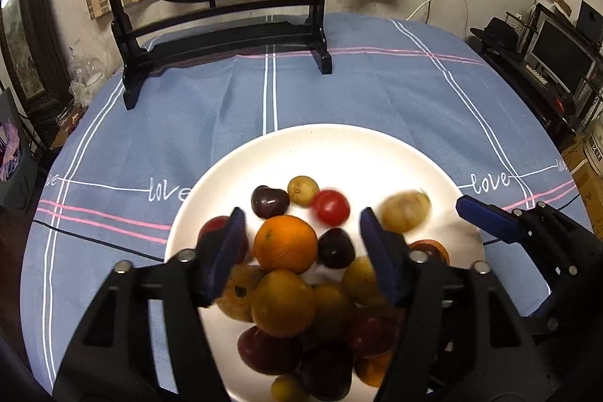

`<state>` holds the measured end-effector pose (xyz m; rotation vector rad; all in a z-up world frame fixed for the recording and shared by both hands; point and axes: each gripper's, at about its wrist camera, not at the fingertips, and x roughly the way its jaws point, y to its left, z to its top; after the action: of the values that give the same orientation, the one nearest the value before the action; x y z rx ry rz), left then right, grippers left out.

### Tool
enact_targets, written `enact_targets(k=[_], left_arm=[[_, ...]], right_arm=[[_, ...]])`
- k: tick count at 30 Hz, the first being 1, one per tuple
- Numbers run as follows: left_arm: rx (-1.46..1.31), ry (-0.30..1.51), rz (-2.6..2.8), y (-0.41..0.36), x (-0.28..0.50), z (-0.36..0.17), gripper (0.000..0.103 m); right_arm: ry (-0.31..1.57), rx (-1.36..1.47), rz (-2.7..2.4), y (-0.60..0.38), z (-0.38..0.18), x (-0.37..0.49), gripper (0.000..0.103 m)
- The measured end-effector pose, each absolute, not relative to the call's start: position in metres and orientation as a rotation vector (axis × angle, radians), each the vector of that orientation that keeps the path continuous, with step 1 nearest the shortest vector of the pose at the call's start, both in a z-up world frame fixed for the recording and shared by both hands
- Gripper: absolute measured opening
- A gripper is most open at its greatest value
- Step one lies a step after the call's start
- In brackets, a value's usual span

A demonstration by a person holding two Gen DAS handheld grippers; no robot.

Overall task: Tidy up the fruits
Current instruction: 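Carry the brown fruit and red tomato onto the plate, opening both tools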

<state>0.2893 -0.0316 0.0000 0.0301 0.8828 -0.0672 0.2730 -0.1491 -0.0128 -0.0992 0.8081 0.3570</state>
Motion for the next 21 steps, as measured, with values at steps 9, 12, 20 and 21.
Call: enact_targets(k=[9, 12, 20, 21], left_arm=[[-0.001, 0.87, -0.08, -0.025, 0.238, 0.001, 0.089], [-0.009, 0.875, -0.095, -0.026, 0.218, -0.001, 0.091], [-0.01, 0.881, -0.099, -0.029, 0.164, -0.003, 0.097], [-0.012, 0.875, -0.094, -0.028, 0.157, -0.002, 0.098]], right_arm=[[0.783, -0.116, 0.35, -0.164, -0.003, 0.221, 0.064], [0.78, -0.124, 0.337, -0.169, -0.004, 0.202, 0.064], [0.778, -0.124, 0.255, -0.187, -0.009, 0.152, 0.064], [0.781, -0.118, 0.251, -0.189, -0.01, 0.147, 0.064]])
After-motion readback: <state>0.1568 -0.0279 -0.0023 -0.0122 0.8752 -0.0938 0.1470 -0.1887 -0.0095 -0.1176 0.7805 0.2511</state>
